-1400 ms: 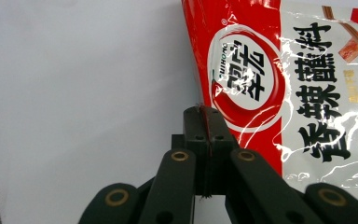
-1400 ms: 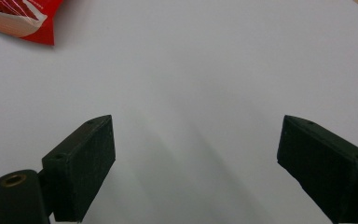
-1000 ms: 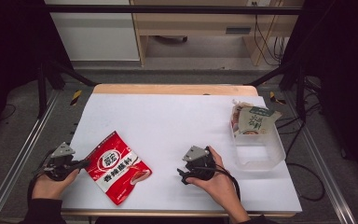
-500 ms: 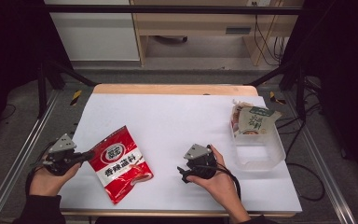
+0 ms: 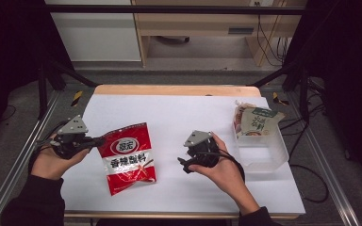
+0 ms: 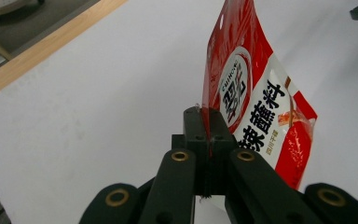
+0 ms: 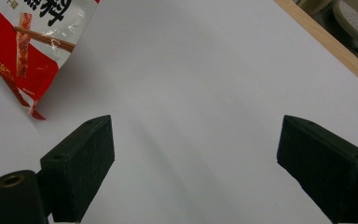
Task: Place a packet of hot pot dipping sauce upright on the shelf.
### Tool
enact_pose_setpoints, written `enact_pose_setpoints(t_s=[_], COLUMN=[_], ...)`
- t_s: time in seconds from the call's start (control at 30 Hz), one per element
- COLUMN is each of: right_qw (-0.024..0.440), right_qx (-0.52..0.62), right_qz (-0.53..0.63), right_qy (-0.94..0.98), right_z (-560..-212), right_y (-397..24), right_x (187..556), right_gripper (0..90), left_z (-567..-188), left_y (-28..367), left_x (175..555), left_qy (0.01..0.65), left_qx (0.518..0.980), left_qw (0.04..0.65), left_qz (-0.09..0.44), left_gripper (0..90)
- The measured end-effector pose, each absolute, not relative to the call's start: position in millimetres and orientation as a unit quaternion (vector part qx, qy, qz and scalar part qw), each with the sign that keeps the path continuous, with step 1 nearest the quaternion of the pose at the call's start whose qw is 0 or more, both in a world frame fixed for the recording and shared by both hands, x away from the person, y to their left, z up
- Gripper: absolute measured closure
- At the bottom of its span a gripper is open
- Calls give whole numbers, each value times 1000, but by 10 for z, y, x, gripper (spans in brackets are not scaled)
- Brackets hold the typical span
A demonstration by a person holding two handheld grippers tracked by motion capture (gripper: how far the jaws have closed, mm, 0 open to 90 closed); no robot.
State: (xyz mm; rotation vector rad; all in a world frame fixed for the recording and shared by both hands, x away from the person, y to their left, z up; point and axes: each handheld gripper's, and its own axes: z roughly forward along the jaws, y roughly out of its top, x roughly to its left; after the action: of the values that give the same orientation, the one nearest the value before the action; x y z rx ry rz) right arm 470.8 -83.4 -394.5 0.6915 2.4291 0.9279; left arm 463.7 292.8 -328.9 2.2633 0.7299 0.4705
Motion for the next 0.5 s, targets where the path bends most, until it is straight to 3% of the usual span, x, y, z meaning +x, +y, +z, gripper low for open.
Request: enact_pose_setpoints(t_s=[0.5], right_qw=[215], right_qx=[215], right_qz=[317], right_qy=[898], right_z=[-3683], right_y=[-731], right_x=[4717], right_gripper=[106], left_z=[-3087], left_y=[2635], left_x=[4722], left_qy=[233], left_qx=[894], left_qw=[335], left_qz=[186], left_gripper=[900])
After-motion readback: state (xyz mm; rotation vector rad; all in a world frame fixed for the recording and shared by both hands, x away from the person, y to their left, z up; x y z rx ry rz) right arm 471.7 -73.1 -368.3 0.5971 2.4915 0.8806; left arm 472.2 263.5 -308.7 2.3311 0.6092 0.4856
